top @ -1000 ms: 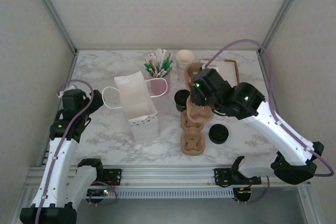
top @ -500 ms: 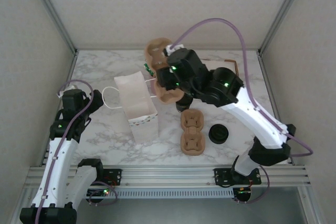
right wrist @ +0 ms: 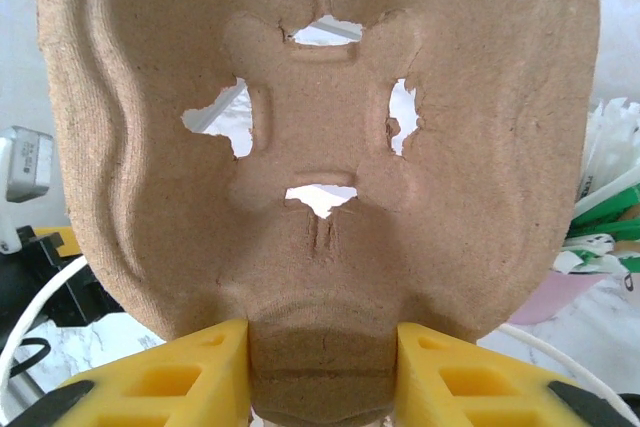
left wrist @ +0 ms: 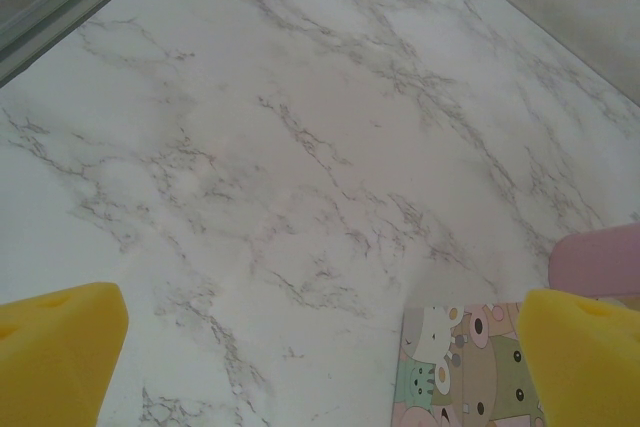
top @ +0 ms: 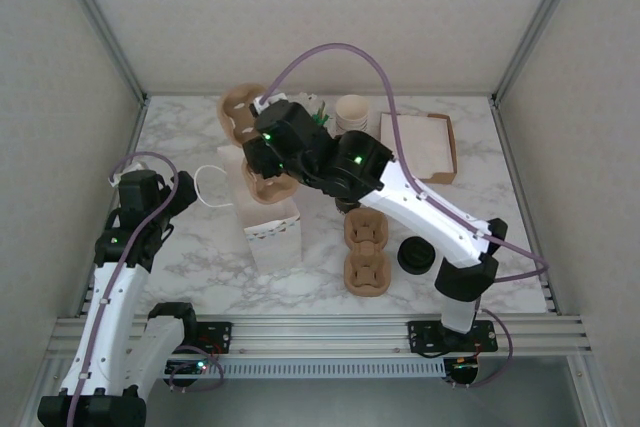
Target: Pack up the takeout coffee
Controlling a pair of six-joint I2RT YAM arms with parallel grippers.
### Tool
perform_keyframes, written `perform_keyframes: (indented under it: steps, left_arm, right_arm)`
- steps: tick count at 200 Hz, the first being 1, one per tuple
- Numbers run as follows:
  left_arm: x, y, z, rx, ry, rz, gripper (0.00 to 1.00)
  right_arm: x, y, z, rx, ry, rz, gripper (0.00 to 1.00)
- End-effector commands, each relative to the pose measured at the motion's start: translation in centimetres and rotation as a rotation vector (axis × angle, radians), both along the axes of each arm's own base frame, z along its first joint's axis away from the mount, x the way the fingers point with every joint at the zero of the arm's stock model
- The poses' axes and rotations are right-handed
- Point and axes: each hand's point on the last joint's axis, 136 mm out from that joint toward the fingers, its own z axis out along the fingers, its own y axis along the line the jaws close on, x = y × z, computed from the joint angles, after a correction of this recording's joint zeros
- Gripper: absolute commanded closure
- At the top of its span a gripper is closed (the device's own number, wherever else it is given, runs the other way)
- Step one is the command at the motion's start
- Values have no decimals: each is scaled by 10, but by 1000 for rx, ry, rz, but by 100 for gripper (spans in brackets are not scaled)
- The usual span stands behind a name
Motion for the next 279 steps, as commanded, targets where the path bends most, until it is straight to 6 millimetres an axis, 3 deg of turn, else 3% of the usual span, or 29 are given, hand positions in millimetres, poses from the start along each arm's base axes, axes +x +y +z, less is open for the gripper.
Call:
perform_keyframes:
  steps: [1, 45, 112, 279]
  left_arm:
    - [-2, 2, -4, 3, 9, 2, 0]
    - [-2, 2, -4, 3, 9, 1, 0]
    - [-2, 2, -3, 3, 6, 4, 0]
    - [-3, 3, -4, 6, 12, 7, 0]
  right_arm:
    - [0, 13, -2, 25, 7, -14, 62]
    - [-2, 21, -27, -22, 43, -52, 62]
    - [-10, 30, -35, -44, 41, -58, 62]
    - [-12, 23, -96, -233, 155, -113, 61]
